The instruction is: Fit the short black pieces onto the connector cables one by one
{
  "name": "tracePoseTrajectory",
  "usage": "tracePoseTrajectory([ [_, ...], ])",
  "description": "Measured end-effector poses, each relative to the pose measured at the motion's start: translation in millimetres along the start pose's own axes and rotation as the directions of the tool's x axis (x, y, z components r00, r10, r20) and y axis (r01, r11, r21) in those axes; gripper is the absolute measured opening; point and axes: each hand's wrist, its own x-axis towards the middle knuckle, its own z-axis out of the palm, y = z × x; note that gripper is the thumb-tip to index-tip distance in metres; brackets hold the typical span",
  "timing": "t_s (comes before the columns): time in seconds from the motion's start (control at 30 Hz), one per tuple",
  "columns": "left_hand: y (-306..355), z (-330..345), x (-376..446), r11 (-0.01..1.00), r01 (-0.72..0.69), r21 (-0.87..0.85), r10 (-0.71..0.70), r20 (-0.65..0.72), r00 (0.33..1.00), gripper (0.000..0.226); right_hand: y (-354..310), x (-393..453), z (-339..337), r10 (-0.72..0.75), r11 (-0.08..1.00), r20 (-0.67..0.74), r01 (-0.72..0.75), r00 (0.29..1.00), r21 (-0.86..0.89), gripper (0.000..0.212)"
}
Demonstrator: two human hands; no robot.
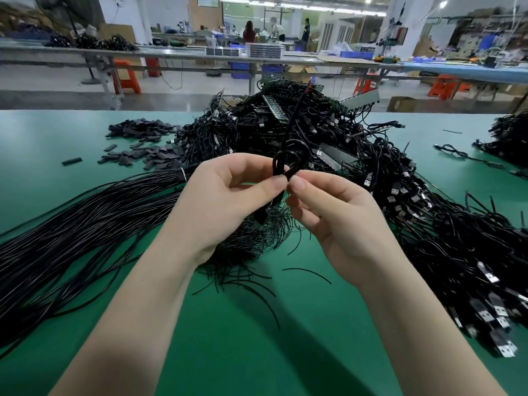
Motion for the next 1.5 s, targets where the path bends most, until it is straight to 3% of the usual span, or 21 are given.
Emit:
tracePoseTrajectory([
  [0.17, 2.9, -1.9, -2.0, 0.996, 0.043, -0.081, -0.04, 0.04, 0.998, 0.017, -3.2, -2.7, 2.3, 0.005, 0.995, 0.065, -0.012, 0.998, 0.099, 0.009],
  [0.27, 4.4, 1.2, -3.2, 0.98, 0.131, -0.147, -0.128, 0.029, 0.991, 0.017, 4.5, -3.8, 8.3, -0.192, 0.98, 0.015, 0.191, 0.981, 0.056, 0.008],
  [0.33, 5.6, 3.7, -3.9, 0.969, 0.189, -0.161, -0.187, 0.029, 0.982, 0.016, 12.4, -3.3, 8.8, -0.421, 0.893, -0.047, 0.405, 0.906, -0.197, 0.014],
  [0.4, 7.7, 6.2, -3.9, 0.951, 0.242, -0.194, -0.238, 0.046, 0.97, 0.014, 18.5, -1.8, 6.7, -0.633, 0.681, -0.014, 0.549, 0.774, -0.485, 0.013],
  [0.47, 8.9, 7.9, -2.7, 0.91, 0.317, -0.267, -0.309, 0.076, 0.948, 0.012, 21.2, 0.2, 1.5, -0.784, 0.384, 0.123, 0.632, 0.608, -0.673, 0.011],
  [0.53, 9.0, 8.3, -0.9, 0.856, 0.42, -0.303, -0.402, 0.123, 0.907, 0.012, 21.1, 2.5, -5.2, -0.844, 0.055, 0.323, 0.67, 0.427, -0.74, 0.013],
  [0.6, 7.5, 7.1, 0.2, 0.829, 0.462, -0.316, -0.429, 0.173, 0.887, 0.011, 18.5, 5.6, -10.3, -0.814, -0.092, 0.454, 0.691, 0.362, -0.717, 0.013],
  [0.67, 4.4, 6.1, 1.0, 0.867, 0.379, -0.324, -0.347, 0.154, 0.925, 0.01, 14.9, 6.4, -11.1, -0.796, 0.051, 0.387, 0.69, 0.465, -0.723, 0.01],
  [0.73, 0.7, 4.3, 1.2, 0.943, 0.217, -0.253, -0.215, 0.035, 0.976, 0.011, 9.7, 3.9, -6.4, -0.694, 0.489, 0.124, 0.591, 0.709, -0.642, 0.009],
  [0.77, -0.8, 2.5, 1.2, 0.974, 0.139, -0.181, -0.148, -0.037, 0.988, 0.013, 7.5, 2.8, -2.6, -0.548, 0.72, 0.01, 0.478, 0.836, -0.504, 0.008],
  [0.8, -2.0, 1.0, 1.2, 0.99, 0.081, -0.114, -0.091, -0.088, 0.992, 0.016, 5.5, 2.4, -0.7, -0.389, 0.865, -0.047, 0.347, 0.92, -0.363, 0.005],
  [0.87, -3.8, -1.2, 2.0, 0.997, 0.041, -0.058, -0.047, -0.1, 0.994, 0.018, 3.4, 2.2, -1.4, -0.207, 0.951, -0.068, 0.184, 0.976, -0.249, 0.007],
  [1.0, -5.5, -0.4, 2.1, 0.998, 0.034, -0.051, -0.036, -0.049, 0.998, 0.019, 0.7, 1.7, -1.0, -0.058, 0.99, -0.026, 0.054, 0.998, -0.13, 0.018],
  [1.17, -6.3, 1.1, 1.8, 0.999, 0.053, -0.005, -0.054, -0.076, 0.996, 0.011, 6.6, 1.0, 2.3, -0.147, 0.983, -0.017, 0.144, 0.989, -0.109, 0.002],
  [1.23, -6.5, 0.8, 1.6, 0.997, 0.078, 0.015, -0.077, -0.085, 0.993, 0.008, 11.8, 1.5, 3.0, -0.332, 0.886, -0.013, 0.308, 0.943, -0.346, 0.007],
  [1.27, -7.0, 0.6, 1.6, 0.996, 0.089, 0.018, -0.087, -0.092, 0.992, 0.01, 14.3, 2.9, 0.9, -0.458, 0.754, 0.026, 0.404, 0.888, -0.519, 0.007],
  [1.33, -6.7, 0.6, 1.8, 0.988, 0.151, 0.016, -0.149, -0.087, 0.985, 0.012, 15.8, 5.8, -6.8, -0.664, 0.334, 0.221, 0.548, 0.715, -0.767, 0.006],
  [1.4, -5.8, 0.1, 2.0, 0.959, 0.282, -0.031, -0.283, -0.02, 0.959, 0.01, 17.5, 8.7, -15.7, -0.728, -0.067, 0.453, 0.604, 0.515, -0.794, 0.009],
  [1.43, -5.0, -0.1, 2.1, 0.938, 0.34, -0.067, -0.34, 0.014, 0.94, 0.009, 19.2, 10.0, -18.6, -0.726, -0.165, 0.513, 0.608, 0.458, -0.777, 0.01],
  [1.47, -5.6, -0.1, 2.5, 0.927, 0.365, -0.084, -0.365, 0.018, 0.931, 0.009, 21.2, 11.3, -19.5, -0.731, -0.164, 0.507, 0.603, 0.458, -0.781, 0.01],
  [1.5, -7.0, 0.1, 3.4, 0.929, 0.359, -0.087, -0.361, -0.012, 0.932, 0.009, 23.5, 11.5, -18.2, -0.742, -0.064, 0.434, 0.59, 0.512, -0.805, 0.008],
])
